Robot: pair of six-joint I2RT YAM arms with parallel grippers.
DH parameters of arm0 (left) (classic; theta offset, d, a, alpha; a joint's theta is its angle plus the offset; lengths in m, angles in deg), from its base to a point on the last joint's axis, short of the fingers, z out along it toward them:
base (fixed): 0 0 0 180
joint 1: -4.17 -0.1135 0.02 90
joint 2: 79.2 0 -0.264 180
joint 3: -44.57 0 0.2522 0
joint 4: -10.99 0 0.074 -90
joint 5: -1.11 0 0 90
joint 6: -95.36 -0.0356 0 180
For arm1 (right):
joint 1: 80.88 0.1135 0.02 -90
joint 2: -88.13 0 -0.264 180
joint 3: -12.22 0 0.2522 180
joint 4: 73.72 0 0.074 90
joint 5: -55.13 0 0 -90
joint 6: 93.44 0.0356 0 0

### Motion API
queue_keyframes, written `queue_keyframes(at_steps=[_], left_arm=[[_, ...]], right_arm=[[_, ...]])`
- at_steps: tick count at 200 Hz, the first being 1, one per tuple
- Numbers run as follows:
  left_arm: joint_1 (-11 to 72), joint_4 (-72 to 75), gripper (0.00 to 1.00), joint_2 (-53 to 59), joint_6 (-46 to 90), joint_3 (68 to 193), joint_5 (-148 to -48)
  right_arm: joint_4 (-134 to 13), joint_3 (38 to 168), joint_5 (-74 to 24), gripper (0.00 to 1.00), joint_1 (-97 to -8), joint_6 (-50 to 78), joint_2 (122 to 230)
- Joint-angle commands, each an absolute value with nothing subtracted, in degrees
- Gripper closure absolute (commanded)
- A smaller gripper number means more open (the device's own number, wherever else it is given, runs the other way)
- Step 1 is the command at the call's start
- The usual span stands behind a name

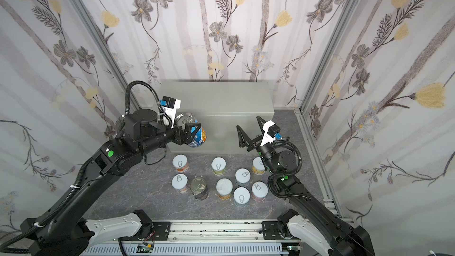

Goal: Place and organize the canned foods onto the counter
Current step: 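Carry the blue-labelled can with the left gripper up over the cabinet top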

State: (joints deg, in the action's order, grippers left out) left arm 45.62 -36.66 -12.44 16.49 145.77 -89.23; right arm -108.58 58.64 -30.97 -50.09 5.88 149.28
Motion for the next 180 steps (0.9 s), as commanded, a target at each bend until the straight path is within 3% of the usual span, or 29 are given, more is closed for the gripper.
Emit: queue_keyframes(at_steps=[1, 33, 96, 180], left_arm=[[45.65, -24.93, 1.00, -11.19, 14.67, 149.85, -94.03], [45.65, -26.91, 1.00, -7.45, 11.66, 158.06, -92.94], [45.27, -34.00, 1.00, 2.74, 4.15, 174.19, -76.55], [38.97, -42.61, 1.00, 16.99, 1.24, 195.70, -71.58]], right_arm=[[-108.92, 58.24, -32.40, 0.00, -50.03, 4.71, 148.65], [-108.36, 57.94, -32.91, 0.00, -50.02, 3.96, 147.94], [-108.22, 58.04, -32.36, 0.00, -49.99, 2.99, 147.68], [-106.01, 57.43, -33.02, 0.00, -49.99, 2.60, 145.68]])
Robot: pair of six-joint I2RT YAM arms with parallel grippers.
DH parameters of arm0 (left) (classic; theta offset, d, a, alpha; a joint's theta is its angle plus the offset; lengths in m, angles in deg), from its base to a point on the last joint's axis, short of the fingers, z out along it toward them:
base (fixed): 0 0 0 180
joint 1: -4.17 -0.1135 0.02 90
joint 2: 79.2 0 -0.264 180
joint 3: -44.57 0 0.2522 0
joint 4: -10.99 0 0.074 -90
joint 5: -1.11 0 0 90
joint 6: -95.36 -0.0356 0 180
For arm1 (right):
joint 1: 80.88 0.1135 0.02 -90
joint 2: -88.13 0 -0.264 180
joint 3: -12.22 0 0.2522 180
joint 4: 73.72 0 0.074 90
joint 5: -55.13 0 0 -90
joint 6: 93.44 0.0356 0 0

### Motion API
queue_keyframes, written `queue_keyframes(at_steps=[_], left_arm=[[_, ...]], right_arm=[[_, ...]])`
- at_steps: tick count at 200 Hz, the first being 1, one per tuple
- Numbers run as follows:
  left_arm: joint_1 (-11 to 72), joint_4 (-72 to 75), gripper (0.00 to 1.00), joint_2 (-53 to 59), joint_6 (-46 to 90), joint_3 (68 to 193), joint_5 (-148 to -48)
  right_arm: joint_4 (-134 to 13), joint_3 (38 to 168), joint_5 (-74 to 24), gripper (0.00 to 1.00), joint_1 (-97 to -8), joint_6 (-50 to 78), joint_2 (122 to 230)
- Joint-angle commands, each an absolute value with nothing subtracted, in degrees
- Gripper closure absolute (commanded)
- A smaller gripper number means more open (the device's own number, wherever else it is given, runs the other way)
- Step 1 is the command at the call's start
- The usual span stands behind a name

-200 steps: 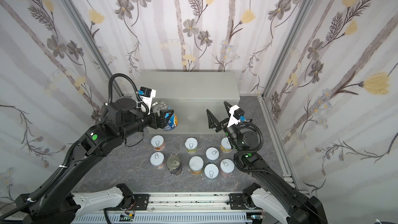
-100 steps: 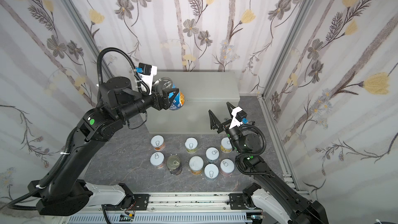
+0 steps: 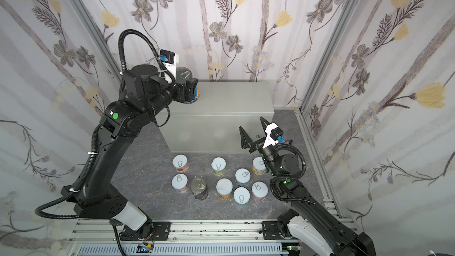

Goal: Place and organize the canned foods onto the counter
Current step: 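Carry the blue-labelled can with the left gripper up over the cabinet top, then lower the blue-labelled can onto the cabinet top's far corner with the left gripper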

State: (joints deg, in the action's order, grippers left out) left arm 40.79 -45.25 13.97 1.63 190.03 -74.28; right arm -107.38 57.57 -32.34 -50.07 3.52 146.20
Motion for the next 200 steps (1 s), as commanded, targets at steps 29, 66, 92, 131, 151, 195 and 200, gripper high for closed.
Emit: queue_keyframes(at_steps=[29, 66, 92, 131, 151, 195, 200], left_arm=[[35.24, -49.15, 1.00, 23.95, 5.23, 206.66, -73.72], [30.56, -48.34, 1.00, 28.63, 6.91, 212.03, -74.71], [26.51, -46.64, 1.00, 30.84, 8.85, 213.81, -77.29], [21.73, -48.60, 1.00, 34.70, 11.35, 217.11, -79.75], [20.28, -49.65, 1.00, 35.70, 11.47, 217.06, -80.11], [17.69, -50.58, 1.00, 38.04, 12.49, 217.06, -82.10], [17.34, -50.58, 1.00, 38.25, 13.06, 217.06, -82.62]], right_arm=[[-104.66, 57.12, -33.90, 0.00, -50.02, 2.37, 144.71], [-102.77, 57.04, -34.91, 0.00, -50.02, 1.93, 143.47], [-101.72, 57.12, -35.29, 0.00, -49.98, 1.40, 142.73], [-99.96, 57.27, -35.70, 0.00, -50.00, 1.40, 141.85], [-99.16, 57.34, -36.25, 0.00, -49.98, 1.37, 141.53], [-98.44, 57.92, -36.45, 0.00, -50.02, 1.39, 142.08], [-98.23, 58.06, -36.46, 0.00, -49.99, 1.32, 142.25]])
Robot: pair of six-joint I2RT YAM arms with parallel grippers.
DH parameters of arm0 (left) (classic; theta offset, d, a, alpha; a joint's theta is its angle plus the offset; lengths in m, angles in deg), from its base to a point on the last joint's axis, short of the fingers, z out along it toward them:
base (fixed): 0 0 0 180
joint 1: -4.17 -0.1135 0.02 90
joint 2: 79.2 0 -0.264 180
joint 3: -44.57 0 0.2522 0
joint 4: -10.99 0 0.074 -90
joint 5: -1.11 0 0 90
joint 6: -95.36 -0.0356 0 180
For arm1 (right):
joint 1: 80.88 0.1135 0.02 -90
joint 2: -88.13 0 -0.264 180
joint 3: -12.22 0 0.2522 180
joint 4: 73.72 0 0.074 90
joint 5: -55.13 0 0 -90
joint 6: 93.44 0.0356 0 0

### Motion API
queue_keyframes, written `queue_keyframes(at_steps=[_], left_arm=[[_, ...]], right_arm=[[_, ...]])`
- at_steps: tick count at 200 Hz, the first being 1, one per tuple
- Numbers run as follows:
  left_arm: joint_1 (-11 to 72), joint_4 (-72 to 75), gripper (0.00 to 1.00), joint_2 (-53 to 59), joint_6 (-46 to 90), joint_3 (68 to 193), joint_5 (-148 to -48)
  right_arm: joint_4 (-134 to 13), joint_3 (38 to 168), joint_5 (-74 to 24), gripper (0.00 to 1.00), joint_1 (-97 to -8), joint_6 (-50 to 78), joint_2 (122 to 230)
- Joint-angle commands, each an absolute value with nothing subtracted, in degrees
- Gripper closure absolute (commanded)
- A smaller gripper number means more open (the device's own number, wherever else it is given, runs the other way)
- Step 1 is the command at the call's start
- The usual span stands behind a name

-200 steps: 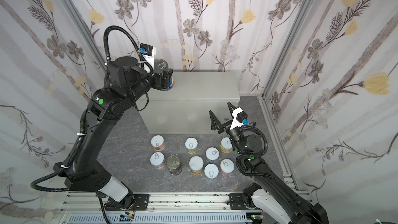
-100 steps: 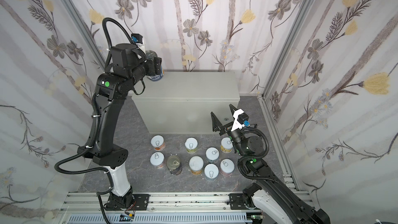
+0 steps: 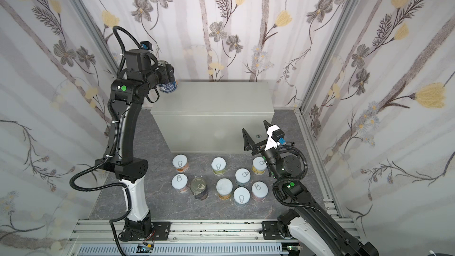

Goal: Place and organize the canned foods onto the counter
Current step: 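Lower the blue-labelled can onto the cabinet top's far corner with the left gripper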

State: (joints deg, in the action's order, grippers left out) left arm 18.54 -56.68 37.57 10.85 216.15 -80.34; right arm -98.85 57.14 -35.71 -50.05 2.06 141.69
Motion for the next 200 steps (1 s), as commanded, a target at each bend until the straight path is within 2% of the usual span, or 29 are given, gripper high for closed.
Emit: queue_keyframes(at_steps=[1, 120, 125, 136, 164, 181, 200], left_arm=[[17.30, -50.63, 1.00, 38.33, 13.12, 217.06, -82.68], [16.27, -50.57, 1.00, 41.04, 15.11, 216.99, -85.77], [16.30, -50.54, 0.93, 41.04, 15.05, 217.05, -86.01], [16.22, -50.37, 0.72, 40.96, 15.10, 217.02, -86.71], [16.27, -50.43, 0.56, 40.74, 14.85, 217.03, -85.72], [16.26, -50.60, 0.37, 40.75, 14.76, 217.06, -85.44], [16.30, -50.57, 0.28, 40.86, 14.89, 217.02, -87.33]], right_arm=[[-98.21, 58.10, -36.46, 0.00, -50.01, 1.31, 142.26], [-95.35, 60.76, -35.09, 0.00, -50.05, 0.69, 145.25], [-95.43, 60.76, -35.05, 0.00, -50.02, 0.74, 145.31], [-95.54, 60.86, -35.04, 0.00, -50.00, 0.62, 145.52], [-95.16, 61.00, -35.26, 0.00, -49.99, 0.76, 145.68], [-94.75, 60.92, -35.31, 0.00, -49.94, 0.77, 145.52], [-94.50, 60.70, -35.87, 0.00, -49.94, 0.49, 145.21]])
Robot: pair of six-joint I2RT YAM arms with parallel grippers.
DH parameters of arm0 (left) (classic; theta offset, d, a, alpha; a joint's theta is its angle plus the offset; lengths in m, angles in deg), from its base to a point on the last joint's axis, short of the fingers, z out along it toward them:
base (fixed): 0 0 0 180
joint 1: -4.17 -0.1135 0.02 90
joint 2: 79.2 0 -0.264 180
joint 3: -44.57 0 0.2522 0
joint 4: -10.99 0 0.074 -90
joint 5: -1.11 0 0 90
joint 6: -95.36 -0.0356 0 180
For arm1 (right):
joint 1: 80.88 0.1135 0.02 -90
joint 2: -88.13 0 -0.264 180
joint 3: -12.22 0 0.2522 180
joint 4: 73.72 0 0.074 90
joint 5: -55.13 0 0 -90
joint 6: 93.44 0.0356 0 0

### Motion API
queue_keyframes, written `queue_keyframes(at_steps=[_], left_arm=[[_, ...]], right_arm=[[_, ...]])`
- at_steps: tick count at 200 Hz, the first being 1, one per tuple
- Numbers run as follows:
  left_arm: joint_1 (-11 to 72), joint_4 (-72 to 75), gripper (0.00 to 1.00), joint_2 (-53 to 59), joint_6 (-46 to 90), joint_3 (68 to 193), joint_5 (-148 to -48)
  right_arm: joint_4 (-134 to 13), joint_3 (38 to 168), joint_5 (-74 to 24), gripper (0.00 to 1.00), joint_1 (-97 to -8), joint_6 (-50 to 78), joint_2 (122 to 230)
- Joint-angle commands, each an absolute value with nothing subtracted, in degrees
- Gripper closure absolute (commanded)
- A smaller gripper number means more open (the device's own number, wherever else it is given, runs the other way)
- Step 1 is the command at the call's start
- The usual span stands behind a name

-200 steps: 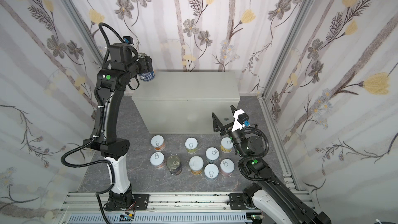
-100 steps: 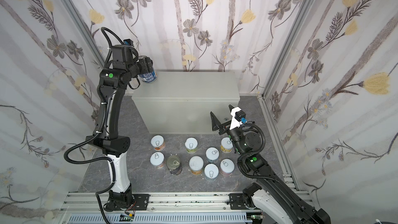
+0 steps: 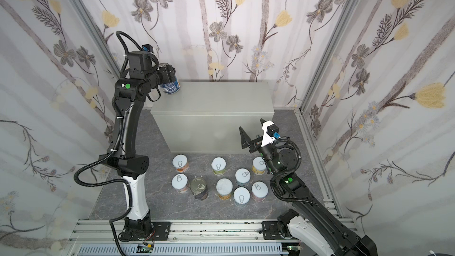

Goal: Place and organize the canned foods onto the counter
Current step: 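Lower the blue-labelled can onto the cabinet top's far corner with the left gripper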

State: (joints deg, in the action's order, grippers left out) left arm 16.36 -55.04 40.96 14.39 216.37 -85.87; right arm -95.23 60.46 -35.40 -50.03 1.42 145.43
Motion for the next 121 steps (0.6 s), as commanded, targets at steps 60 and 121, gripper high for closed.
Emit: queue_keyframes(at_steps=[60, 121], left_arm=[[16.37, -47.97, 0.16, 41.11, 15.12, 217.06, -89.30], [16.48, -47.24, 0.09, 40.81, 14.68, 217.02, -88.89]], right_arm=[[-94.26, 60.48, -36.12, 0.00, -49.99, 0.52, 145.09], [-93.27, 60.23, -36.80, 0.00, -49.96, 0.18, 144.30]])
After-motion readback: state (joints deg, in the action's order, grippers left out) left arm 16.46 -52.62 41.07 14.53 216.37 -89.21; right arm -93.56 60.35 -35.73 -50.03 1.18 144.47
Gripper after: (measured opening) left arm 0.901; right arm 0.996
